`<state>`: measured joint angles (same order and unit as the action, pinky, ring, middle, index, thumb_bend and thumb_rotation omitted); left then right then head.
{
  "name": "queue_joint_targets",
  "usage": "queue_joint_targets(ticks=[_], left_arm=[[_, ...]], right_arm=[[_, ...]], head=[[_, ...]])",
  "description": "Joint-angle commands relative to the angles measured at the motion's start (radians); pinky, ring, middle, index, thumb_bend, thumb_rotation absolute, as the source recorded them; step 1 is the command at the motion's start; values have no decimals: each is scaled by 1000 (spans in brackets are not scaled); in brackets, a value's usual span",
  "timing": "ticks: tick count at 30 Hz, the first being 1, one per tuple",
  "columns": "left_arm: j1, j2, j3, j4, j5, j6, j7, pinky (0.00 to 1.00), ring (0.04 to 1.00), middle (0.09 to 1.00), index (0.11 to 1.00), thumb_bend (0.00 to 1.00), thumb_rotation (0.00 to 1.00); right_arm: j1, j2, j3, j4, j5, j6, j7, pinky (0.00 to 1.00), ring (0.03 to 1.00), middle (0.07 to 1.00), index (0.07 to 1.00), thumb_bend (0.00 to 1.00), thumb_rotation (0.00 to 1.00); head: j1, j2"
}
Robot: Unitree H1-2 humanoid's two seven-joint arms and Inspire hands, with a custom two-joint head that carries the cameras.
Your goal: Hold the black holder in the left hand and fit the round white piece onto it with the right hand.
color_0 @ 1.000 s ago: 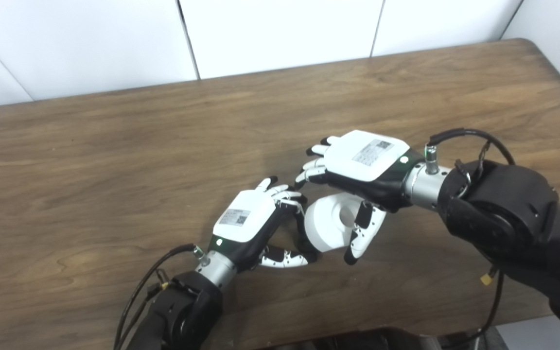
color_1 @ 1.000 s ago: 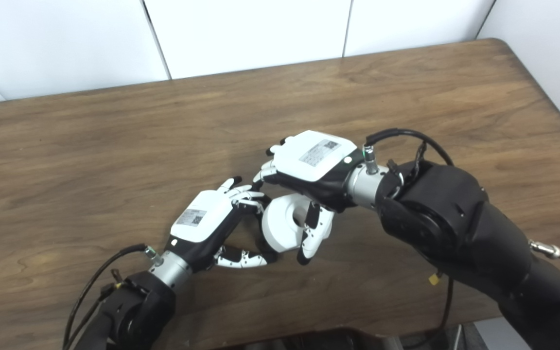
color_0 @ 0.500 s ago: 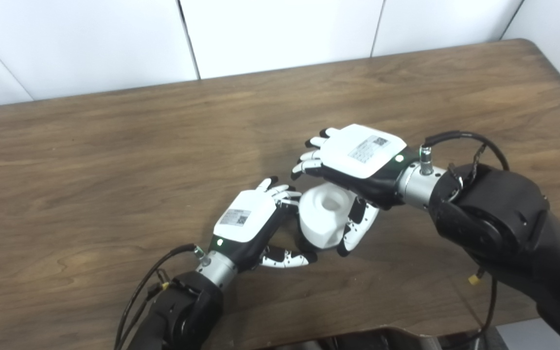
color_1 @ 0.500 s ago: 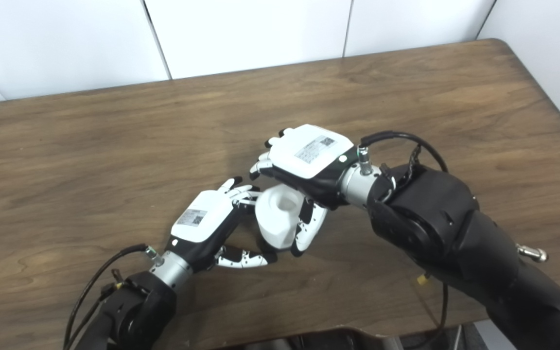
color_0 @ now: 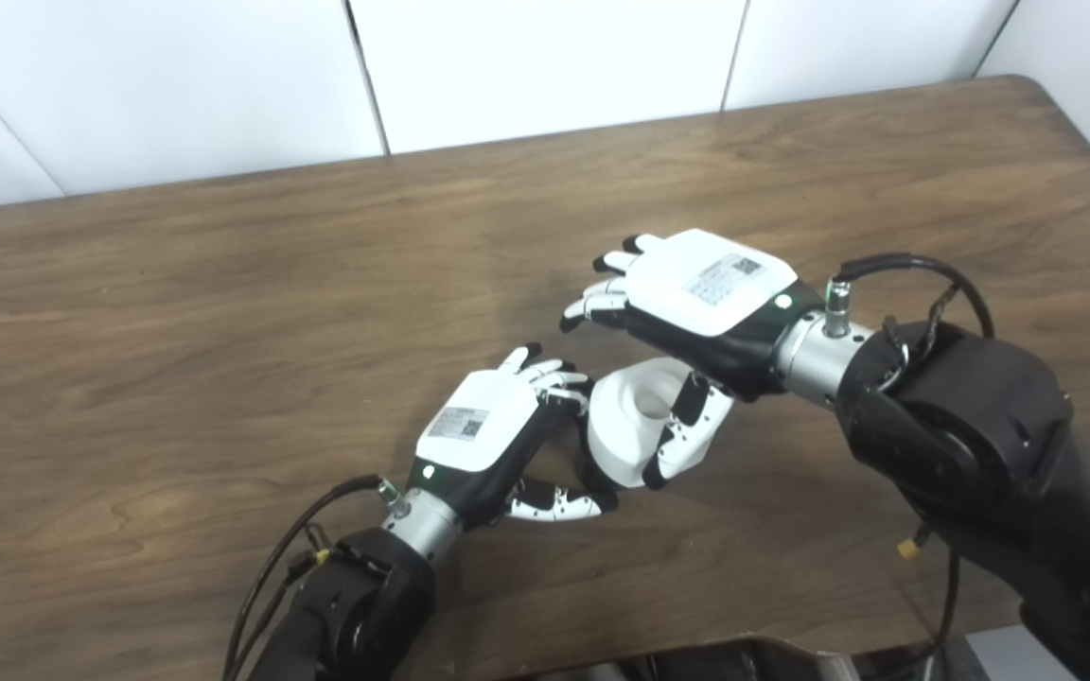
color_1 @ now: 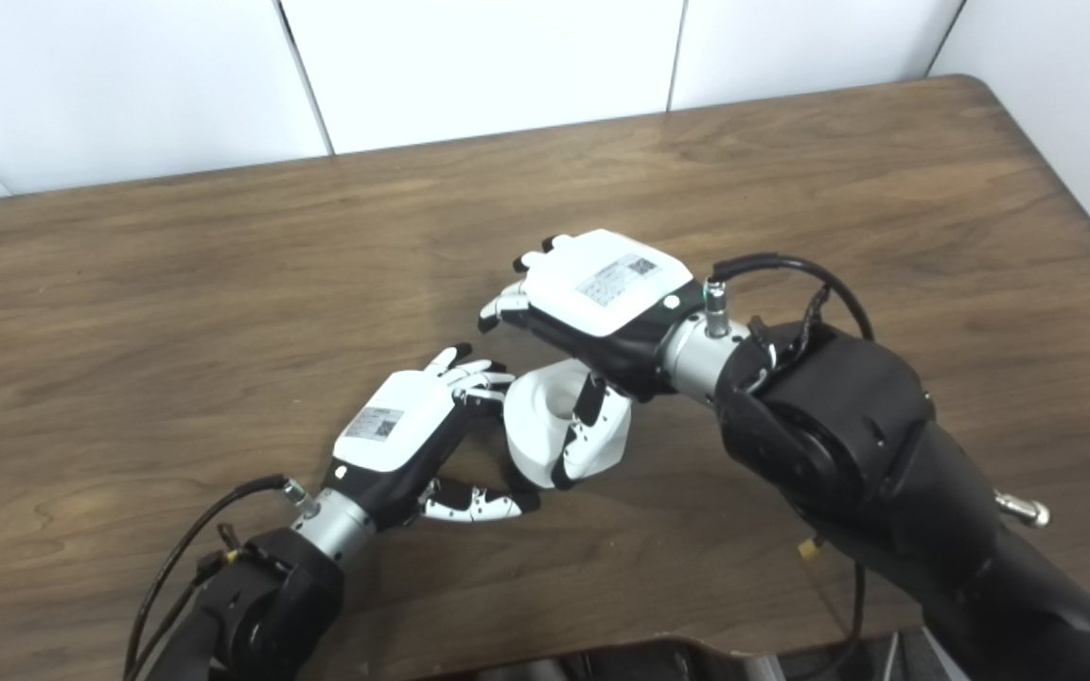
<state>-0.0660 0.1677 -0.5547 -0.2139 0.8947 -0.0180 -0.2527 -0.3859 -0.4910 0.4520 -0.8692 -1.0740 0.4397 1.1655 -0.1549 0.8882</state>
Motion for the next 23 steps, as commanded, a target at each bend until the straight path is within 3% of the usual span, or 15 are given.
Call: queue_joint_targets(ticks=[1,8,12,14,18,23], left_arm=[[-12,-2,-13,9,15,-9,-12,994,882,814,484,523,55],[-16,-1,-13,24,15,-18,-1,989,879,813,484,524,55],[-18,-1,-12,33,15,-25,8,987,877,811,484,524,55],[-18,-2,-11,32,17,-24,3,987,877,811,484,524,55],[-20,-2,-11,36,21,-24,3,985,877,811,484,524,55],[-20,-2,-9,47,16,-37,18,979,871,805,484,524,54]], right_arm=[[-61,-32,-16,-38,35,30,104,1000,960,881,858,1000,407],[-130,-74,-89,-49,216,30,104,1000,983,908,877,1000,416],[-207,-127,-132,-40,383,30,104,1000,983,928,881,1000,414],[-246,-157,-135,-29,452,30,104,1000,989,943,883,1000,403],[-395,-257,-81,8,588,30,104,1000,990,961,894,1000,415],[-479,-301,-84,30,655,30,104,1000,991,967,904,1000,422]], head=[[0,0],[-1,-6],[-1,-6],[-1,-6],[0,-10],[0,-12]])
